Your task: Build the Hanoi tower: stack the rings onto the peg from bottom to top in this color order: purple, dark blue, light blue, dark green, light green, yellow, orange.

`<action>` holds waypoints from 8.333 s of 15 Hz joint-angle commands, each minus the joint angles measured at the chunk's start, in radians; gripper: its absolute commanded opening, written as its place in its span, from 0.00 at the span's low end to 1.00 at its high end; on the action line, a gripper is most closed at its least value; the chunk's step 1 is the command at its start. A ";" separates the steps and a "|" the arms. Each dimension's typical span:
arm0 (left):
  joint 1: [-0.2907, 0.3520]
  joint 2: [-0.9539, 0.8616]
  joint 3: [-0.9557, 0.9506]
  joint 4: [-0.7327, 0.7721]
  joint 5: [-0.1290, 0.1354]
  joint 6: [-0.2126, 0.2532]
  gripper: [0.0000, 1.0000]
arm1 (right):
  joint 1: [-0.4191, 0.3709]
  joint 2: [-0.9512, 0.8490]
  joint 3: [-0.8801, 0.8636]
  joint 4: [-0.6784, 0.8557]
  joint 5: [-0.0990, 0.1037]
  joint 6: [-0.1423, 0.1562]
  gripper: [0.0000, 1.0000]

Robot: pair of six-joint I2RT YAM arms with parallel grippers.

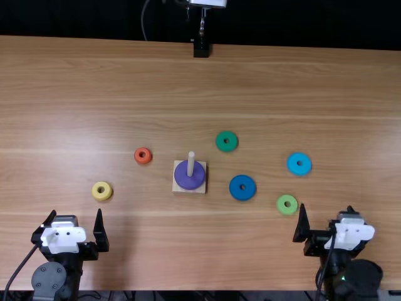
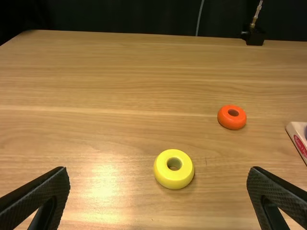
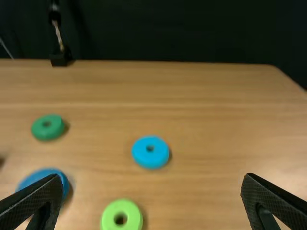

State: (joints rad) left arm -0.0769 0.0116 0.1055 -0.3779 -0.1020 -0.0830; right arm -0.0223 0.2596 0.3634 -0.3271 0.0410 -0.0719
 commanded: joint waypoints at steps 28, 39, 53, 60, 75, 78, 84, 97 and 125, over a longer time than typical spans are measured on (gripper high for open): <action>0.000 -0.012 -0.105 -0.084 -0.008 0.000 1.00 | 0.410 1.350 0.703 -0.195 0.011 0.215 1.00; 0.000 -0.012 -0.105 -0.084 -0.008 0.000 1.00 | 0.412 1.495 0.732 -0.296 0.011 0.228 1.00; 0.000 -0.012 -0.105 -0.084 -0.008 0.000 1.00 | 0.412 1.586 0.766 -0.305 0.014 0.234 1.00; 0.000 -0.012 -0.105 -0.084 -0.008 0.000 1.00 | 0.413 1.580 0.766 -0.292 0.027 0.225 0.00; 0.000 -0.012 -0.105 -0.084 -0.008 0.000 1.00 | 0.525 1.509 1.470 -0.878 0.003 0.179 0.00; 0.000 -0.012 -0.105 -0.084 -0.008 0.000 1.00 | 0.576 1.597 1.628 -0.942 0.001 0.166 0.00; 0.000 -0.012 -0.105 -0.084 -0.008 0.000 1.00 | 0.670 1.618 1.721 -0.992 0.001 0.175 0.00; 0.000 -0.012 -0.105 -0.084 -0.008 0.000 1.00 | 0.687 1.699 1.721 -0.979 0.001 0.181 0.00; 0.000 -0.012 -0.105 -0.084 -0.008 0.000 1.00 | 0.711 1.801 1.724 -0.979 0.012 0.179 0.75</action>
State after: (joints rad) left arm -0.0769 0.0116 0.1055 -0.3782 -0.1024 -0.0826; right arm 0.6804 2.0178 2.0701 -1.2976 0.0494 0.1062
